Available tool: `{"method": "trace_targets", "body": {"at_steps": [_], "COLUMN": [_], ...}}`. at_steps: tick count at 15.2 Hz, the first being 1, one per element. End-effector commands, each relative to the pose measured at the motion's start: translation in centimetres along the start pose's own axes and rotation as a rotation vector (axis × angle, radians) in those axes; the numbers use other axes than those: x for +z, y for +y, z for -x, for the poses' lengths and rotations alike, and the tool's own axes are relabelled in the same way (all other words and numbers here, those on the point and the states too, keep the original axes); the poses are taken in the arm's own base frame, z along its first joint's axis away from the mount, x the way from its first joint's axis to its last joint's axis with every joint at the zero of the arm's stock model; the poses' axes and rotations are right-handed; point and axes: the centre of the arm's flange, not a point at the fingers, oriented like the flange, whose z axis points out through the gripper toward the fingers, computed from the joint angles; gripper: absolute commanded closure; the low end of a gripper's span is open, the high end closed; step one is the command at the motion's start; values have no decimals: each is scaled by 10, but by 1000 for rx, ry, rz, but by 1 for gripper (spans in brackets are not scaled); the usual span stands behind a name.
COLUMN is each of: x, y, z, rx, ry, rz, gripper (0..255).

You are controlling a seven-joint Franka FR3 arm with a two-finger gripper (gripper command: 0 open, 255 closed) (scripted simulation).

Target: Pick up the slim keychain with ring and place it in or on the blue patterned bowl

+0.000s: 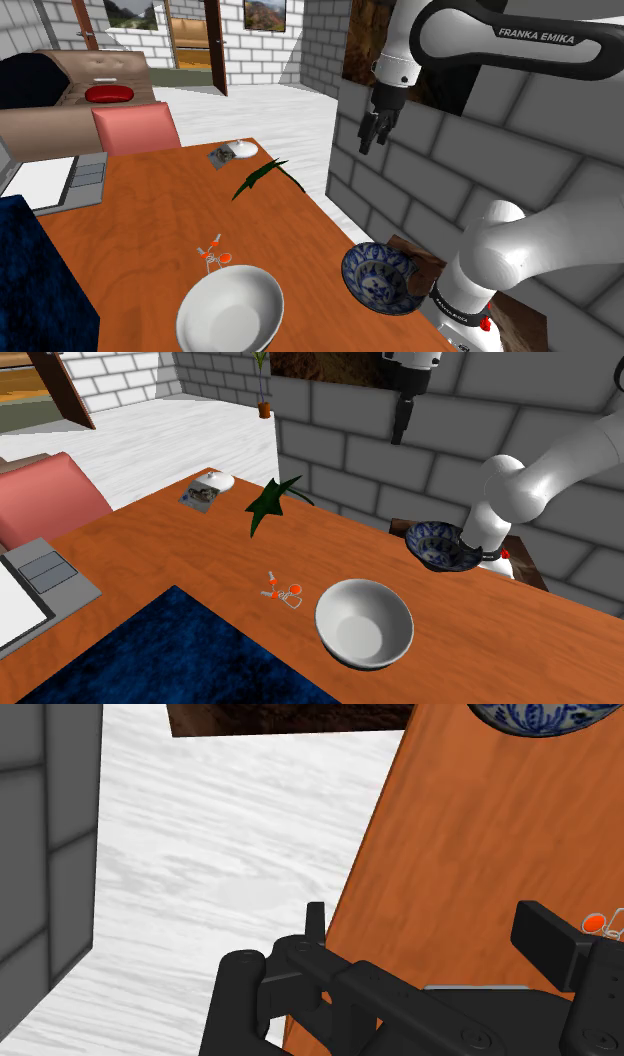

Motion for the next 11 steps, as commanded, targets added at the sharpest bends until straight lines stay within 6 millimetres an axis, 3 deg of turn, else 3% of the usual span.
{"method": "trace_targets", "body": {"at_steps": [1, 11], "x": [0, 63], "y": [0, -102], "z": [0, -66], "rx": [0, -12], "ry": [0, -40], "rz": [0, 14], "gripper": [0, 0]}}
